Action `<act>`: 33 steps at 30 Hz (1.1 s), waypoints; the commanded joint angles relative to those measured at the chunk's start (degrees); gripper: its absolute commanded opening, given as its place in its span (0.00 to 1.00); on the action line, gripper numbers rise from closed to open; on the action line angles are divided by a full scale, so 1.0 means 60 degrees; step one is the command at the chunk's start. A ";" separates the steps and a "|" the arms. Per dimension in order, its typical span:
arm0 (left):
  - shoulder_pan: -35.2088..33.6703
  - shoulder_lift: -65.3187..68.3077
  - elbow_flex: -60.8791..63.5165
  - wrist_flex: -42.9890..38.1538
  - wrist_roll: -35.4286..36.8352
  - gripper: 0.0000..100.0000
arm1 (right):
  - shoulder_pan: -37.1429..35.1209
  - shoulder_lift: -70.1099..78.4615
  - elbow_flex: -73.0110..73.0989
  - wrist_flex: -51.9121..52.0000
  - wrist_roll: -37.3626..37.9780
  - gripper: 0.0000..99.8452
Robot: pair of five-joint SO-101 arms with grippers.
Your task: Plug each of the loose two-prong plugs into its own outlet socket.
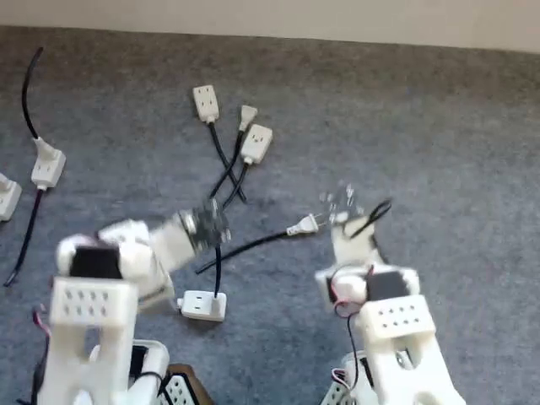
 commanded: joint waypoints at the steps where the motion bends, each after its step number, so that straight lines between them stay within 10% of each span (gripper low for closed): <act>1: 0.0593 -0.1341 0.1634 -0.0322 -0.0630 0.29 | -0.0183 -0.0696 0.0637 -0.0344 0.0132 0.32; 20: 0.2059 -0.1546 0.4300 -0.4161 -0.0425 0.35 | -0.0227 -0.0916 0.1194 -0.0652 0.0132 0.32; 33: 0.2630 -0.1546 0.5238 -0.4425 -0.0410 0.23 | -0.0227 -0.0916 0.1194 -0.0667 0.0117 0.32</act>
